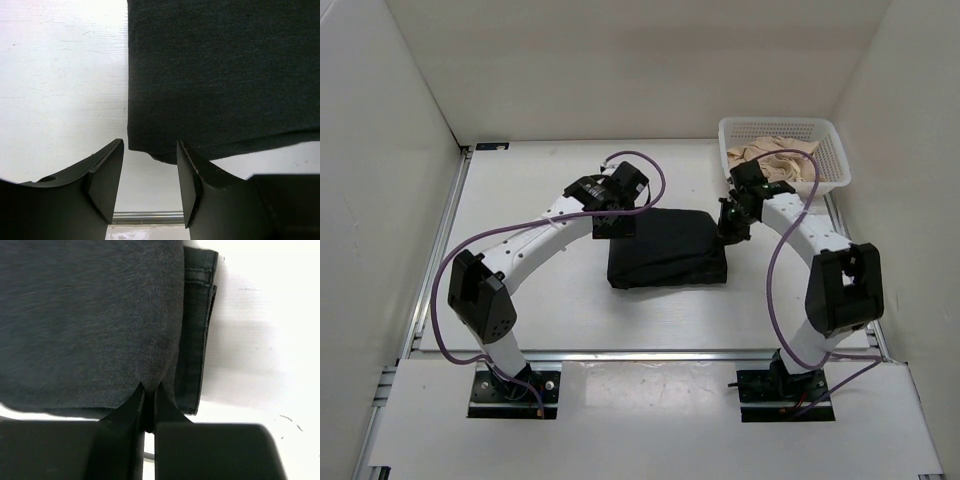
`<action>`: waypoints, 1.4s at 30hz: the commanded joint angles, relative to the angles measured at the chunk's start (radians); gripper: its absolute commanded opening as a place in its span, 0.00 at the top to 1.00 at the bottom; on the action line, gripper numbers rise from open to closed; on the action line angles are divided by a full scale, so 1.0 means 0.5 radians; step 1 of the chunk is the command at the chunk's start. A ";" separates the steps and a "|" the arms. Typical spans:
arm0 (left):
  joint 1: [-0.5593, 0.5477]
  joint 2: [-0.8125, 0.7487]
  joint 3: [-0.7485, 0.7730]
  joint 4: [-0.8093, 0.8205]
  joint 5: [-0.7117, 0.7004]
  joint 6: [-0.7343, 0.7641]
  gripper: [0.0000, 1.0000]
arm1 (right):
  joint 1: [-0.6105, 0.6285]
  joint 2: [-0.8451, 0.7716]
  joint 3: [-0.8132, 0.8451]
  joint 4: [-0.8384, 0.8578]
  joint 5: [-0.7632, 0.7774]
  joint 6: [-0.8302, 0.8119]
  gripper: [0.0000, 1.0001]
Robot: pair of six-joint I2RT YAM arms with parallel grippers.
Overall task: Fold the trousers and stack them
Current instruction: Fold the trousers
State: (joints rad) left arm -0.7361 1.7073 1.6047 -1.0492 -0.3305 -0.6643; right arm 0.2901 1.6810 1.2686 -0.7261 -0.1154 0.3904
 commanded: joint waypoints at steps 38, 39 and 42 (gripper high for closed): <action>0.024 0.767 -0.064 0.322 0.342 0.037 0.80 | 0.233 -0.156 -0.687 0.329 0.430 0.578 1.00; 0.024 0.743 -0.095 0.322 0.312 0.037 0.80 | 0.260 -0.135 -0.687 0.329 0.430 0.578 1.00; 0.048 0.681 -0.193 0.322 0.244 0.037 0.80 | 0.288 -0.110 -0.687 0.354 0.455 0.578 1.00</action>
State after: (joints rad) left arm -0.7174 2.0842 1.5669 -0.8768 -0.1776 -0.6357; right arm 0.4156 1.5951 0.9524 -0.5808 0.0986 0.6624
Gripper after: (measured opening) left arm 0.202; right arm 0.002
